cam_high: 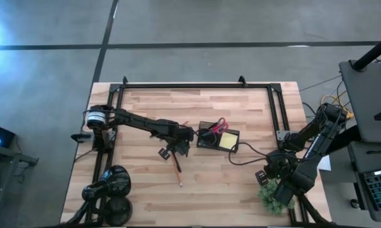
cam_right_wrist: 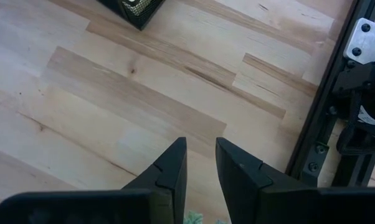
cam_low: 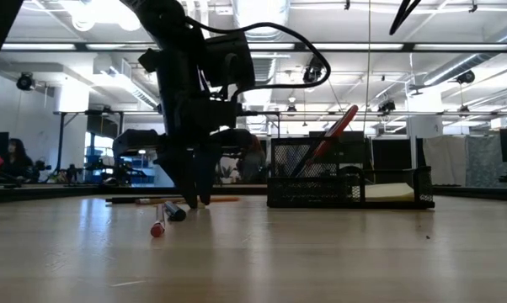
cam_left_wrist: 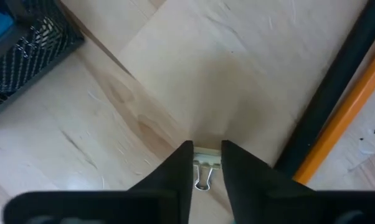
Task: Pick and place office supplies into organizer
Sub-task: Put the right yellow binder clip into the desk organizer
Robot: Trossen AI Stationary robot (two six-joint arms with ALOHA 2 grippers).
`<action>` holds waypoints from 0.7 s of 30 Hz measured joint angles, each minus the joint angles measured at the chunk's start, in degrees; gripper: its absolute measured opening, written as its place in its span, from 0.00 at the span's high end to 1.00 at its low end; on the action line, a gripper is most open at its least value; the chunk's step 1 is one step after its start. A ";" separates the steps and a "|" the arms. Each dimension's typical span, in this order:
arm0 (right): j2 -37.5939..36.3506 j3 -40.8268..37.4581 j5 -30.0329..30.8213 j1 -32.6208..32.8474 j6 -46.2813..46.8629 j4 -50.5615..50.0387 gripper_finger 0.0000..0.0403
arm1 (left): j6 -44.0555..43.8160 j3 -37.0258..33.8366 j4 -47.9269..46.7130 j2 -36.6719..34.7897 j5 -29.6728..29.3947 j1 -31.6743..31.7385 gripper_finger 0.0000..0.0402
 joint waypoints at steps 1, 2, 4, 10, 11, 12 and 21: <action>0.00 0.00 0.00 0.00 0.00 -0.02 0.81 | 0.00 0.00 0.01 0.00 0.04 0.00 0.87; 0.00 0.00 0.00 0.00 0.00 -0.02 0.81 | 0.02 0.00 0.14 0.00 0.02 0.00 0.89; 0.00 0.00 0.00 0.00 0.00 -0.04 0.81 | 0.09 0.02 0.48 0.00 -0.03 0.00 0.91; 0.00 0.00 0.02 0.00 0.00 -0.04 0.81 | -0.71 3.09 -2.15 0.11 -1.19 -0.32 0.91; 0.00 0.00 0.02 0.00 0.00 -0.04 0.81 | -1.67 4.37 -2.27 0.06 -1.61 -0.48 0.91; 0.00 0.00 0.02 0.00 0.00 -0.02 0.81 | -2.58 5.89 -2.58 -0.04 -1.75 -0.68 0.91; 0.02 0.00 0.10 0.00 0.00 -0.02 0.81 | -7.50 17.92 3.75 -0.58 -1.31 -3.37 0.91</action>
